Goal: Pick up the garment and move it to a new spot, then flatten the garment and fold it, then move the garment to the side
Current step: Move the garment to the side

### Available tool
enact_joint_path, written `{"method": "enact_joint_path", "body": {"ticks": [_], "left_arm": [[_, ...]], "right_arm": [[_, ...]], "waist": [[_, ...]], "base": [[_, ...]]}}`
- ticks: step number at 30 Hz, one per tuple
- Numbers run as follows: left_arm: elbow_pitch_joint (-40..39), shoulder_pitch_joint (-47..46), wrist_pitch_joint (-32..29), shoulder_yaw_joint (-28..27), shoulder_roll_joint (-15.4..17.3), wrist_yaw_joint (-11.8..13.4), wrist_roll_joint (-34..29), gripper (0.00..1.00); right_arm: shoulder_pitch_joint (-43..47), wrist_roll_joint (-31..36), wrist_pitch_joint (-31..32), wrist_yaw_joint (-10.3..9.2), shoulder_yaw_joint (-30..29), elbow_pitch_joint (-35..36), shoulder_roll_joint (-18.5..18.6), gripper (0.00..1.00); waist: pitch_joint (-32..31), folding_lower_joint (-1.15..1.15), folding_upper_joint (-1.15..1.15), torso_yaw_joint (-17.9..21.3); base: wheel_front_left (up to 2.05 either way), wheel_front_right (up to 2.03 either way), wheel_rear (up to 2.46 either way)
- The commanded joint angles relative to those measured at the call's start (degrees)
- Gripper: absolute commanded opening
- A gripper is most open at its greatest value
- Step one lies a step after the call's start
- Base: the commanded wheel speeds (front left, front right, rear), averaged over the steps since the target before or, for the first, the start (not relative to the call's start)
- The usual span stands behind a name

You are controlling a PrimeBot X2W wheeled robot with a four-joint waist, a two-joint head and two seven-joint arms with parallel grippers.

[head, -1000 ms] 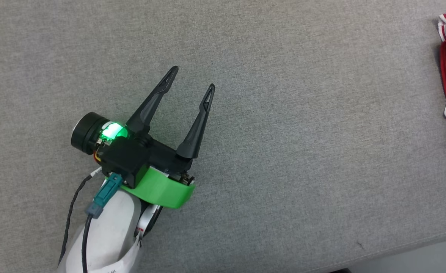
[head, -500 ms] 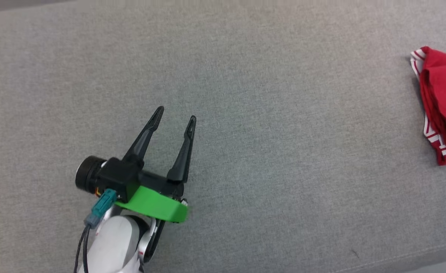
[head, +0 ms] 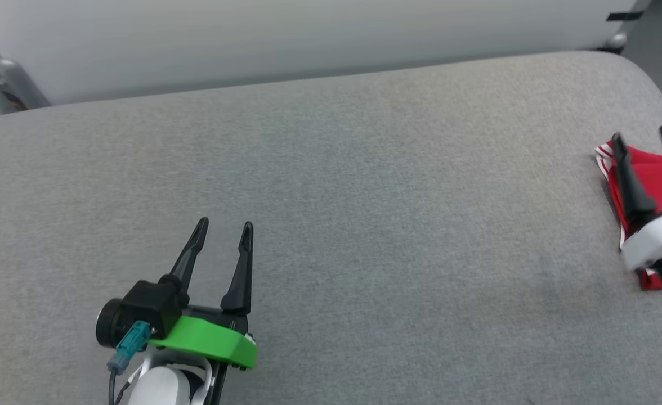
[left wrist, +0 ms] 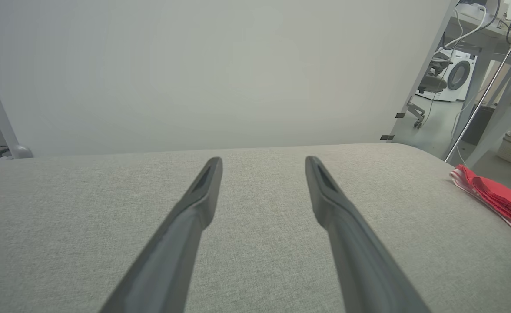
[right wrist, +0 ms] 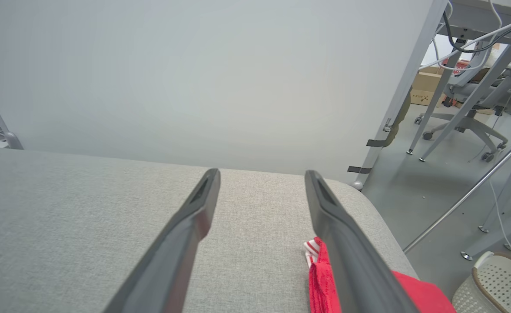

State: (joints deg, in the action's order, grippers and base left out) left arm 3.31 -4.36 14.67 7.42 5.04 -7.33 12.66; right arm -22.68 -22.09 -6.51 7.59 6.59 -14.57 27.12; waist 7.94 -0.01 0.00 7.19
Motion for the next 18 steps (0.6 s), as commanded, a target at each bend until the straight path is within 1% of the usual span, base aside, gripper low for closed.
{"method": "enact_joint_path", "body": {"ticks": [1, 4, 7, 11, 15, 18], "left_arm": [[0.3, 1.2, 0.3, -0.6, -0.5, -0.1, 0.1, 1.0], [1.1, 2.4, 0.3, -1.4, -0.8, -0.1, -0.2, 1.0], [2.7, 3.6, 0.3, -2.7, -1.3, -0.1, 1.2, 1.0], [3.6, 4.4, 0.3, -3.2, -1.6, -0.1, 0.1, 1.0], [3.4, 5.3, 0.3, -1.5, -1.5, -0.1, -1.6, 1.0], [3.2, 5.7, 0.3, -1.2, -1.6, -0.1, -1.8, 1.0]], "right_arm": [[2.6, -0.2, -1.4, -0.1, -0.6, 1.1, -2.0, 1.0], [6.9, 0.1, -3.8, -0.1, -2.5, 2.7, -5.8, 1.0], [11.6, 0.7, -5.8, -0.1, -4.6, 4.5, -9.8, 1.0], [17.8, 2.5, -7.6, -0.1, -6.9, 7.4, -15.0, 1.0], [22.5, 4.8, -8.3, -0.1, -7.2, 9.6, -19.0, 1.0], [24.5, 7.1, -8.4, -0.1, -7.1, 10.8, -20.5, 1.0]], "waist": [[-3.5, 0.01, 0.0, -3.6], [-4.4, 0.01, 0.0, -4.9], [-5.2, 0.01, 0.0, -6.3], [-6.2, 0.01, 0.0, -7.6], [-6.8, 0.01, 0.0, -8.4], [-7.0, 0.01, 0.0, -8.7]], "base": [[0.0, 0.0, 0.0], [0.0, 0.0, 0.0], [0.0, 0.0, 0.0], [0.0, 0.0, 0.0], [0.0, 0.0, 0.0], [0.0, 0.0, 0.0]]}}
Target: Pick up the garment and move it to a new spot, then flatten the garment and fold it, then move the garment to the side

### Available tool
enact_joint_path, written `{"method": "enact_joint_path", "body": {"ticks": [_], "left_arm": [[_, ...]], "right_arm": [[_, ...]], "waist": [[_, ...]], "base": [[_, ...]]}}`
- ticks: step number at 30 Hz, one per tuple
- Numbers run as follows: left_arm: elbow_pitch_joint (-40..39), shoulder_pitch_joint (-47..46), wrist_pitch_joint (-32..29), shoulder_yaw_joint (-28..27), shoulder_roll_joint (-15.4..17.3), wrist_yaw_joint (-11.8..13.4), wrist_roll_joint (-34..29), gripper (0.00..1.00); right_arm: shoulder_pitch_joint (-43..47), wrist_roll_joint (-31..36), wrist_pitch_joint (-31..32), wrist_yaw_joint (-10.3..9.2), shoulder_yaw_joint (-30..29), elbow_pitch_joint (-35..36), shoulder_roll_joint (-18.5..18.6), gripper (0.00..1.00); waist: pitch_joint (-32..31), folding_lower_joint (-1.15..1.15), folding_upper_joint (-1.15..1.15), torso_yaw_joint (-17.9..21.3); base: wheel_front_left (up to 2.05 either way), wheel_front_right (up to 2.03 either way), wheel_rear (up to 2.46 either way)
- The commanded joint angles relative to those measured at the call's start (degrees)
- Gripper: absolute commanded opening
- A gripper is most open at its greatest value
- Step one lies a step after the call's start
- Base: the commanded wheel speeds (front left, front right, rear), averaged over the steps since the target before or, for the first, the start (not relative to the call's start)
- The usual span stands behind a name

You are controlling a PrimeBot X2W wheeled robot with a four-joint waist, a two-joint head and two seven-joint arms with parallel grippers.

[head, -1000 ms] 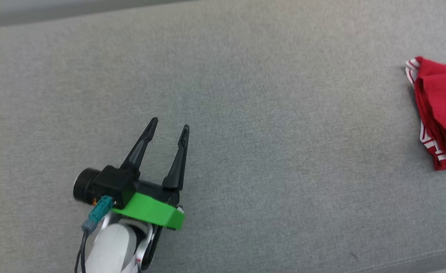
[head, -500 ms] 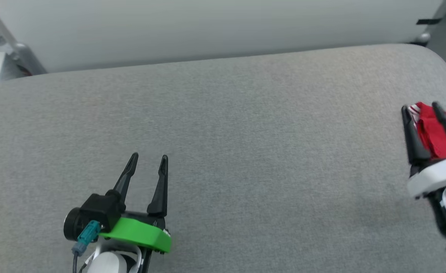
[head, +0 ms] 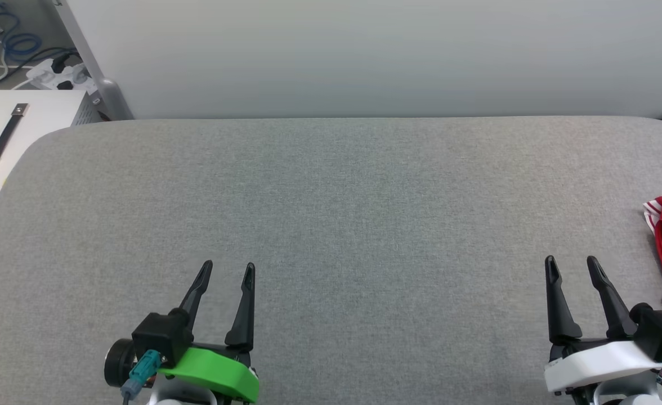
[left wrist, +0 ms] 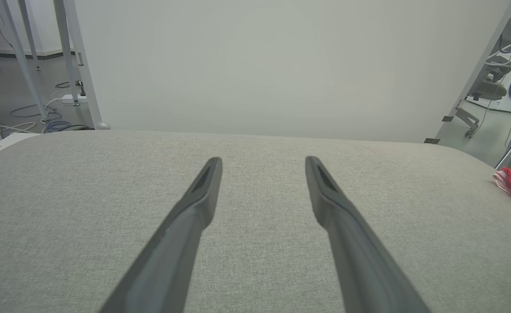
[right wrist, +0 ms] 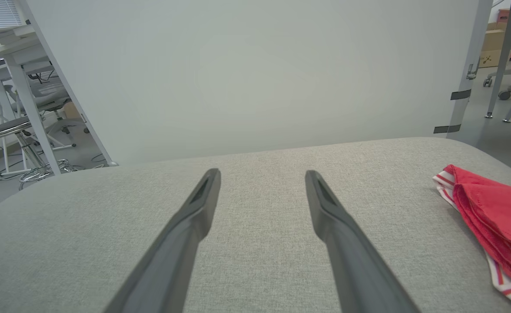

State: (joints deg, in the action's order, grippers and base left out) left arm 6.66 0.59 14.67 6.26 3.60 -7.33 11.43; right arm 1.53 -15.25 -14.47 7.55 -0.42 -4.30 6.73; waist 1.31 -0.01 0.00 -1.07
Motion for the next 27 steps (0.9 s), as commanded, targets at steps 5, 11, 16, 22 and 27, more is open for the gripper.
{"method": "enact_joint_path", "body": {"ticks": [5, 11, 16, 22, 27], "left_arm": [[-0.5, 1.6, 0.3, -0.6, -0.3, -0.1, -1.3, 1.0], [-1.2, 1.7, 0.3, -2.2, -0.5, -0.1, -2.6, 1.0], [-1.7, 1.8, 0.3, -2.2, -0.6, -0.1, -2.9, 1.0], [-1.5, 1.8, 0.3, -2.2, -0.7, -0.1, -3.1, 1.0], [-1.3, 1.7, 0.3, -2.3, -0.7, -0.2, -3.1, 1.0]], "right_arm": [[1.6, 1.5, -0.5, -0.06, -0.4, 2.6, -2.1, 1.0], [1.6, 1.9, -0.5, -0.06, -0.8, 3.4, -2.6, 1.0], [1.7, 2.3, -0.5, -0.06, -0.9, 3.4, -2.7, 1.0], [1.5, 1.6, -0.5, -0.06, -0.7, 2.8, -2.8, 1.0], [1.4, 1.7, -0.5, -0.06, -0.7, 2.8, -2.7, 1.0]], "waist": [[-0.6, 0.01, 0.0, -0.4], [-0.6, 0.01, 0.0, -0.4], [-0.5, 0.01, 0.0, -0.4], [-0.3, 0.01, 0.0, -0.5], [-0.2, 0.01, 0.0, -0.6]], "base": [[0.0, 0.0, 0.0], [0.0, 0.0, 0.0], [0.0, 0.0, 0.0], [0.0, 0.0, 0.0], [0.0, 0.0, 0.0]]}}
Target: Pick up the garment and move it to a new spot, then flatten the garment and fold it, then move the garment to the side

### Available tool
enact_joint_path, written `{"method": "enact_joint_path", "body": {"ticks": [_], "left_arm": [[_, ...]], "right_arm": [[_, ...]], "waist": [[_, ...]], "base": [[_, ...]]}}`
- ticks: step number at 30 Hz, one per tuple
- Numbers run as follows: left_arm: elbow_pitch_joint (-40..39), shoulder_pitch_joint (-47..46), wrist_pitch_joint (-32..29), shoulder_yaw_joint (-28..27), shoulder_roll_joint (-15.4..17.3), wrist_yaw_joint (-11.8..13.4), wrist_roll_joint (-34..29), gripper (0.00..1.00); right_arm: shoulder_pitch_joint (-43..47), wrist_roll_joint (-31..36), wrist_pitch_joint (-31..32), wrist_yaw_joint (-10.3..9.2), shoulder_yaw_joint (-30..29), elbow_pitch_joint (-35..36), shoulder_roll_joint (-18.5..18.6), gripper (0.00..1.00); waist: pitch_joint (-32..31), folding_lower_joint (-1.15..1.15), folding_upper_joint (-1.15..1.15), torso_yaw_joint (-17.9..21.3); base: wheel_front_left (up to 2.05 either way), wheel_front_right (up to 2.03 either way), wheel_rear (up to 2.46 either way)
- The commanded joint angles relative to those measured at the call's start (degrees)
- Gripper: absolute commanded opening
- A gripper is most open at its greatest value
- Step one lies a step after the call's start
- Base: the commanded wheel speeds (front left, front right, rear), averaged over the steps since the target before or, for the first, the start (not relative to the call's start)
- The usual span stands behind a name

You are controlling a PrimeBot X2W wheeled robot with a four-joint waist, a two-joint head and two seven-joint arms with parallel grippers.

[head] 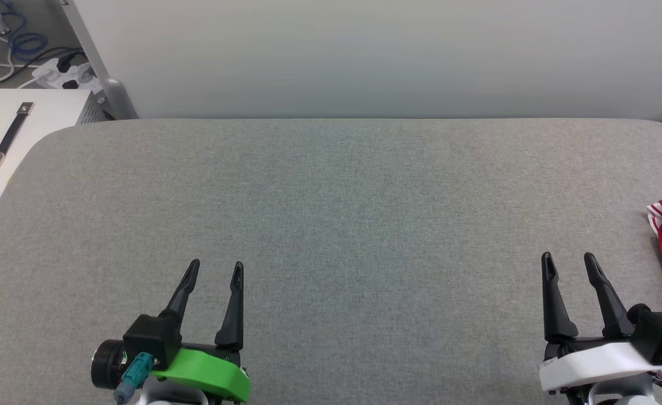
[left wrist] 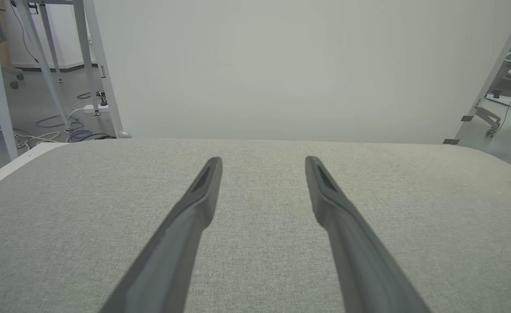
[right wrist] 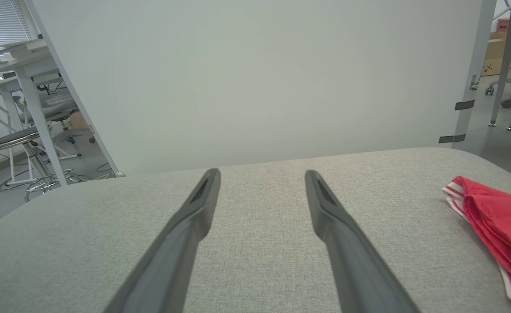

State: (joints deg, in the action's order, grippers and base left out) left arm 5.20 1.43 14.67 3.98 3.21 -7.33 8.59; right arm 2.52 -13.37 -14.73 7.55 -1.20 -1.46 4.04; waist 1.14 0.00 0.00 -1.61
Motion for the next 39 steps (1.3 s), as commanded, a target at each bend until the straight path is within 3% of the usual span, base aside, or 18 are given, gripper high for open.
{"method": "enact_joint_path", "body": {"ticks": [1, 11, 12, 39], "left_arm": [[0.2, 0.9, 0.3, 0.0, -0.3, -0.2, -0.2, 1.0], [0.3, 0.7, 0.3, 0.0, -0.3, -0.2, 0.1, 1.0], [0.1, 0.0, 0.0, 0.0, 0.0, 0.0, 0.0, 0.0], [-0.9, -0.3, -2.9, -0.7, 0.0, 1.4, -1.6, 0.0]], "right_arm": [[0.4, -0.2, -0.3, -0.06, 0.2, -0.1, 0.0, 1.0], [0.1, 0.0, -0.3, -0.06, 0.3, -0.2, -0.1, 1.0], [0.0, 0.0, 0.0, 0.0, 0.2, -0.1, 0.0, 0.0], [-0.5, 2.6, 2.9, -0.01, 0.3, 0.2, -0.2, 0.0]], "waist": [[0.0, 0.0, 0.0, 0.0], [0.3, 0.0, 0.0, 0.1], [0.3, 0.0, 0.0, 0.1], [0.0, 0.0, 0.0, 0.4]], "base": [[0.0, 0.0, 0.0], [0.0, 0.0, 0.0], [0.0, 0.0, 0.0], [0.0, 0.0, 0.0]]}}
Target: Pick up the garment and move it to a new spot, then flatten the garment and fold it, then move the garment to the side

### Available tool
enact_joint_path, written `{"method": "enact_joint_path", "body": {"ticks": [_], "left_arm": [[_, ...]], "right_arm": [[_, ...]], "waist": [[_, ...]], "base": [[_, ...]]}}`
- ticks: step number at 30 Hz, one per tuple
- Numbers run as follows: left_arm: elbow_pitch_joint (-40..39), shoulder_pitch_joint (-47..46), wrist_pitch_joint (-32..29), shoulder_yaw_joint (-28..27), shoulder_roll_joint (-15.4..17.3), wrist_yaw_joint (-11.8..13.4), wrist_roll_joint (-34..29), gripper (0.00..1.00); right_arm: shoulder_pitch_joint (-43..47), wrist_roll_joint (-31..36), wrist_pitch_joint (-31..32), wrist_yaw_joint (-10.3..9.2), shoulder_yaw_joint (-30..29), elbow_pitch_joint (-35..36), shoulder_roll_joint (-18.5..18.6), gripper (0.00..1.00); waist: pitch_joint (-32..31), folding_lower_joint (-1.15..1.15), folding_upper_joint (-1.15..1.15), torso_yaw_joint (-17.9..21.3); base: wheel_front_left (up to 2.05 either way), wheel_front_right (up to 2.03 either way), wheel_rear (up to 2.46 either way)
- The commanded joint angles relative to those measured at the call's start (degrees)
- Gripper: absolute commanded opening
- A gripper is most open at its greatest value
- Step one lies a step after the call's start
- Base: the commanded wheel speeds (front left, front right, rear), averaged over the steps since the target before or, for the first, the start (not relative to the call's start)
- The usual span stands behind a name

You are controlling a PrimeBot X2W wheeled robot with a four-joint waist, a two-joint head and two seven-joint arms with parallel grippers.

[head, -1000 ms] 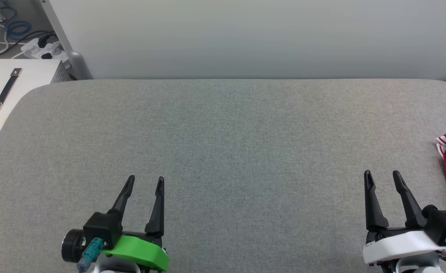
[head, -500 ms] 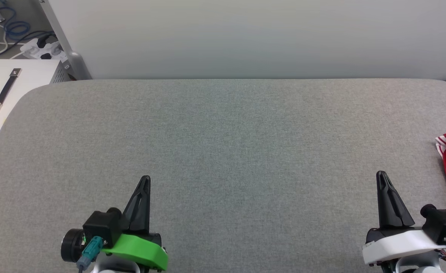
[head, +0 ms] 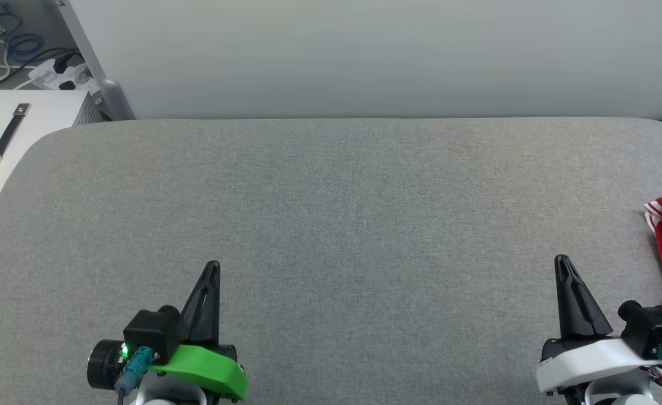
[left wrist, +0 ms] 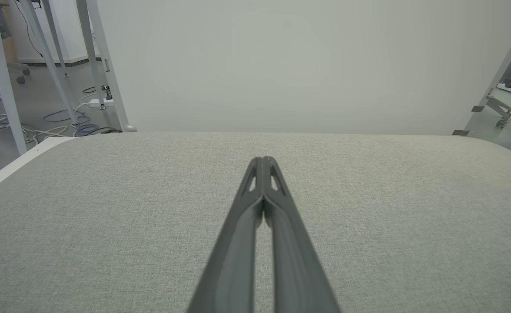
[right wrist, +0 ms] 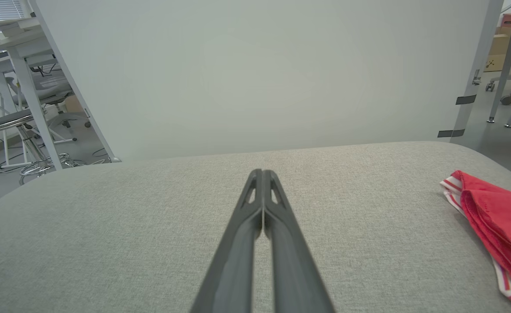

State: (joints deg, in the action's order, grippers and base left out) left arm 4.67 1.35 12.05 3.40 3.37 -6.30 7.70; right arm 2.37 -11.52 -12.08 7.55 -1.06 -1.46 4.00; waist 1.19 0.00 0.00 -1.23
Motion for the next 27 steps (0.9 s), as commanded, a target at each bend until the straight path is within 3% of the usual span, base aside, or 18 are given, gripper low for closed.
{"method": "enact_joint_path", "body": {"ticks": [1, 27], "left_arm": [[-0.5, -0.2, -0.4, -0.2, -0.1, 0.4, -0.8, 0.0], [-1.5, -0.5, -3.4, -1.0, -0.2, 2.0, -2.6, 0.0]], "right_arm": [[-0.4, 0.8, 0.3, -0.01, 0.2, 0.2, -0.2, 0.0], [-0.9, 3.6, 3.4, -0.03, 0.4, 0.5, -0.4, 0.0]], "waist": [[0.0, 0.0, 0.0, 0.0], [-0.3, 0.0, 0.0, 0.3]], "base": [[0.0, 0.0, 0.0], [0.0, 0.0, 0.0]]}}
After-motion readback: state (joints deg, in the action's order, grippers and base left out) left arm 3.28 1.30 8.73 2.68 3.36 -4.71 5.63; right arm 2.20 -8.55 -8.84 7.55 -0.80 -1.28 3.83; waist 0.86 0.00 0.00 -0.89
